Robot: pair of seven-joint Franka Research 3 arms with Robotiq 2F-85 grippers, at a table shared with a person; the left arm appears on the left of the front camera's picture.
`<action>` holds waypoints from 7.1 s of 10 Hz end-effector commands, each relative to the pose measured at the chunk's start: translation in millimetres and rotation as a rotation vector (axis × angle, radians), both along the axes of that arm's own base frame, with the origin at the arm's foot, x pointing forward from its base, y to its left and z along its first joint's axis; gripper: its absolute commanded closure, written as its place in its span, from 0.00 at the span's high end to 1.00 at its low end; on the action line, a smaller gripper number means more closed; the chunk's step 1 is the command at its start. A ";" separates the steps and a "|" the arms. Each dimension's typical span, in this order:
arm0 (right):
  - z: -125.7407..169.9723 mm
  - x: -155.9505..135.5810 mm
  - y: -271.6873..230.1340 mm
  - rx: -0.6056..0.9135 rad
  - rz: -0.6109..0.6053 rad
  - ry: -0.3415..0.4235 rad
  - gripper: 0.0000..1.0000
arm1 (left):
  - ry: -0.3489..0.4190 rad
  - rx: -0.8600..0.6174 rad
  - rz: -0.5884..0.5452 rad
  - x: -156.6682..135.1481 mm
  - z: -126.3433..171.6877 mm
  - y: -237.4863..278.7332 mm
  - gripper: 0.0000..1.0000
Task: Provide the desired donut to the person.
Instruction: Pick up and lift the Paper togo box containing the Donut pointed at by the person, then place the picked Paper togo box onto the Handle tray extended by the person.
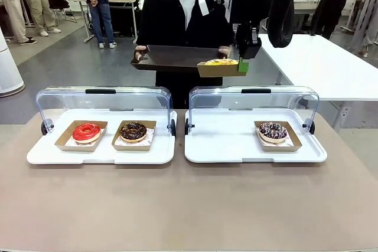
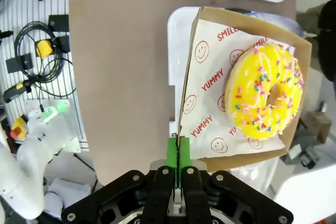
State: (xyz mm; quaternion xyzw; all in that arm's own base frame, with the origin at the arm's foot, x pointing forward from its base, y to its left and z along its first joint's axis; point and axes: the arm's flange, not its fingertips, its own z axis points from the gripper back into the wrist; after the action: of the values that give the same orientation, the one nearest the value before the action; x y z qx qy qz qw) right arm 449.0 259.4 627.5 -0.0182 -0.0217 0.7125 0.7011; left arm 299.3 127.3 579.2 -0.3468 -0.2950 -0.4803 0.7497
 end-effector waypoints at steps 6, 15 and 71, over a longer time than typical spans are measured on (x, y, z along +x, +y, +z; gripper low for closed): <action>4.0 -9.8 -1.6 0.001 -0.006 -0.006 0.00 | -0.015 -0.010 -0.007 -0.6 1.3 0.8 1.00; 4.0 -9.8 -1.6 0.001 -0.006 -0.006 0.00 | -0.015 -0.010 -0.007 -0.6 1.3 0.8 1.00; -57.8 -36.9 -92.5 0.047 -0.153 0.084 1.00 | -0.015 -0.010 -0.007 -0.6 1.3 0.8 1.00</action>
State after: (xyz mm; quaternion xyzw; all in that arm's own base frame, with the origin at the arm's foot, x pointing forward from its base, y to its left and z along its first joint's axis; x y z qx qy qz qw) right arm 415.5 170.8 576.1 0.0210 0.0106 0.6614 0.7497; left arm 299.2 127.6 579.1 -0.3468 -0.2950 -0.4798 0.7500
